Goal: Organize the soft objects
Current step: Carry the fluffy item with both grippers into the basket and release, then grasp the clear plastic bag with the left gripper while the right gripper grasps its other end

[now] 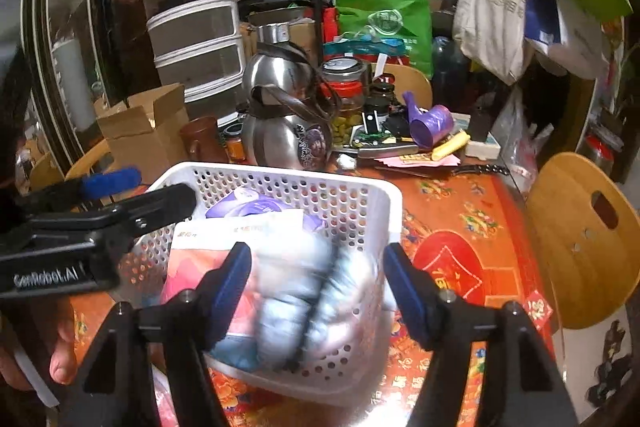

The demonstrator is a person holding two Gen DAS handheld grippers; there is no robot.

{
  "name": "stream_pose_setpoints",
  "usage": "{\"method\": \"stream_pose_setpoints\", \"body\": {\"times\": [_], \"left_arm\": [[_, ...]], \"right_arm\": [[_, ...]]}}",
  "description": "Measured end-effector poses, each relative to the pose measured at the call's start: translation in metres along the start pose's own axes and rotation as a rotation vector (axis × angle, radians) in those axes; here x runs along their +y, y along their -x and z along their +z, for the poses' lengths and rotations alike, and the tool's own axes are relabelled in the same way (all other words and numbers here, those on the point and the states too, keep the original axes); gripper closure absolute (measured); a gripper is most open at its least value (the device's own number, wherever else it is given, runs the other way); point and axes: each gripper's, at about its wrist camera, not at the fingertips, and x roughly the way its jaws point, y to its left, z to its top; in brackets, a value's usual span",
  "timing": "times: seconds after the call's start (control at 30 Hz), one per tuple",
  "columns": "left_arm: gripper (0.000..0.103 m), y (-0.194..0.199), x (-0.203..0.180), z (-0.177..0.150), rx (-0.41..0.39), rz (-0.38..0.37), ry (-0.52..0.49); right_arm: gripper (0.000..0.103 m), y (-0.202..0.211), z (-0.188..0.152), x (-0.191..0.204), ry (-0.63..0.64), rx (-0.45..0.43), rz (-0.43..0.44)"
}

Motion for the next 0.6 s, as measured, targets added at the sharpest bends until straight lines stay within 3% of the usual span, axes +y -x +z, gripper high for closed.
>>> {"method": "stream_pose_setpoints", "body": {"times": [0.33, 0.6], "left_arm": [[0.014, -0.004, 0.023, -0.015, 0.016, 0.024, 0.015], [0.014, 0.019, 0.028, -0.027, -0.012, 0.049, -0.009]], "right_arm": [[0.035, 0.007, -0.005, -0.005, -0.022, -0.002, -0.004], [0.035, 0.011, -0.01, 0.006, -0.015, -0.003, 0.007]]}}
